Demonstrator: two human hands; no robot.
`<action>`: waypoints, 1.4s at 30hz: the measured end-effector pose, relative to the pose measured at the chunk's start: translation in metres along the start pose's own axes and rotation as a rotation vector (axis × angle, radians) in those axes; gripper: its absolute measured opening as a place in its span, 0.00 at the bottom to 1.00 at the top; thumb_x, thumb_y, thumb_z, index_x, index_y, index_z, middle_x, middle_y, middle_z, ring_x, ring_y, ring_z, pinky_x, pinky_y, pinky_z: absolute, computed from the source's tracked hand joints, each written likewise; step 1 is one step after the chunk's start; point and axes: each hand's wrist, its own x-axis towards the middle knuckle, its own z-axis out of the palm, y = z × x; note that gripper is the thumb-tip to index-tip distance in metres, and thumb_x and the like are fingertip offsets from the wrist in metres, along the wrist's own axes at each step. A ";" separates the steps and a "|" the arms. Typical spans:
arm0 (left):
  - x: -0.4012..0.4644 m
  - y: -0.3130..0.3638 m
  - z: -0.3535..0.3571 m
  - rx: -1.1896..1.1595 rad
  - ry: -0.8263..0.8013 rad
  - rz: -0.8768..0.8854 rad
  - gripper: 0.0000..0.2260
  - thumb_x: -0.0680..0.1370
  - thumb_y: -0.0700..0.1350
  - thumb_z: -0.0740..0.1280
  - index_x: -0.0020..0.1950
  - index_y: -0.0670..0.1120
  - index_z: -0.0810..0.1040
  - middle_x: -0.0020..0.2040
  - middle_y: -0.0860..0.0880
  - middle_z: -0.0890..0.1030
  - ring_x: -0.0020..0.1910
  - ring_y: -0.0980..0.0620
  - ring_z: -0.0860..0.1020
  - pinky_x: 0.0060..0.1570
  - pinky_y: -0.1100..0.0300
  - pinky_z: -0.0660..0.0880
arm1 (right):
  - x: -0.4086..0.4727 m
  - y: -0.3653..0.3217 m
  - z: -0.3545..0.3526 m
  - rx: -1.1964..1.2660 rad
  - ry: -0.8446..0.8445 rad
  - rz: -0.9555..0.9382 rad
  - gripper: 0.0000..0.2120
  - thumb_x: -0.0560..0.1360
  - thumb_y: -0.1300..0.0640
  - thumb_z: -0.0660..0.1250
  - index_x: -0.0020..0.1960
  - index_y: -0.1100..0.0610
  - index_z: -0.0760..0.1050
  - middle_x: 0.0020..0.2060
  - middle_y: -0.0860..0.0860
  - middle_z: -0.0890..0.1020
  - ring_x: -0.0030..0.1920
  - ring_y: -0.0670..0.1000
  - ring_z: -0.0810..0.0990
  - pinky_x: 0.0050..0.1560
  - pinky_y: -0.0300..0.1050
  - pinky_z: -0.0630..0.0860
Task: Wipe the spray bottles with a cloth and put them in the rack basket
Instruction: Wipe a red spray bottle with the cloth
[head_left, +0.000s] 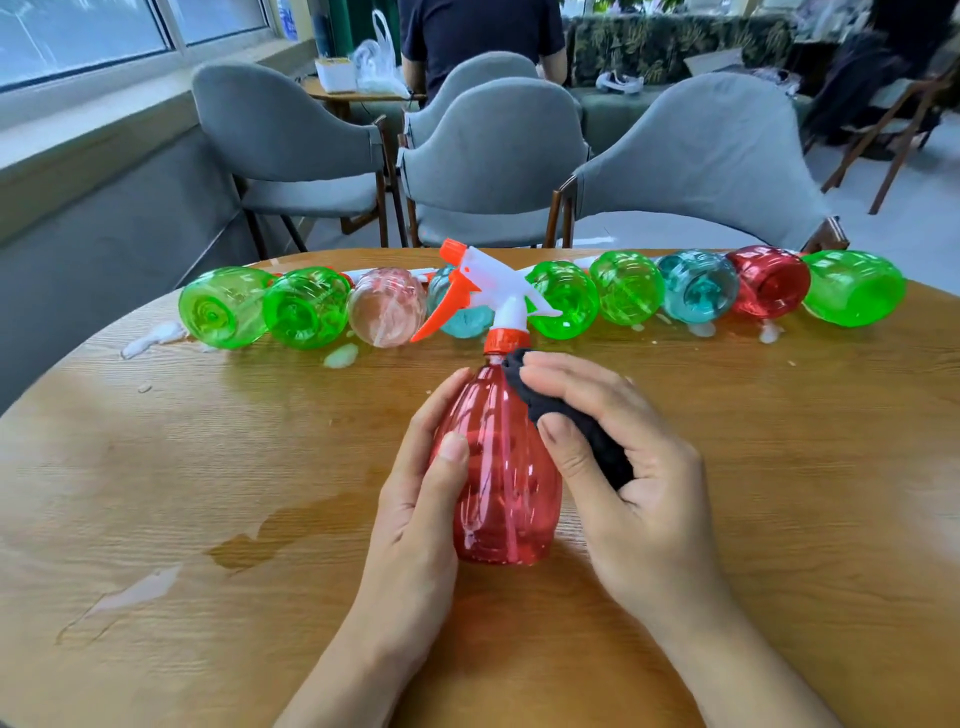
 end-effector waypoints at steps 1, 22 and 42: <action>0.000 -0.001 -0.001 -0.008 0.013 -0.010 0.23 0.81 0.59 0.63 0.76 0.58 0.76 0.74 0.51 0.80 0.75 0.47 0.76 0.77 0.37 0.68 | -0.001 0.002 0.000 -0.021 -0.028 -0.038 0.12 0.82 0.62 0.68 0.64 0.56 0.83 0.64 0.45 0.83 0.68 0.53 0.80 0.69 0.48 0.74; -0.003 -0.001 0.002 0.072 -0.034 0.032 0.21 0.83 0.56 0.64 0.76 0.57 0.74 0.72 0.58 0.80 0.73 0.55 0.77 0.71 0.60 0.73 | 0.011 -0.003 -0.012 0.143 0.071 0.133 0.15 0.79 0.55 0.72 0.66 0.52 0.80 0.62 0.47 0.84 0.66 0.51 0.81 0.67 0.45 0.75; -0.008 -0.005 0.008 0.219 0.016 0.093 0.21 0.83 0.58 0.63 0.77 0.59 0.74 0.72 0.61 0.79 0.72 0.58 0.77 0.69 0.66 0.72 | 0.016 -0.008 -0.026 -0.154 -0.008 -0.151 0.09 0.81 0.62 0.70 0.59 0.53 0.84 0.59 0.43 0.85 0.64 0.53 0.81 0.66 0.48 0.74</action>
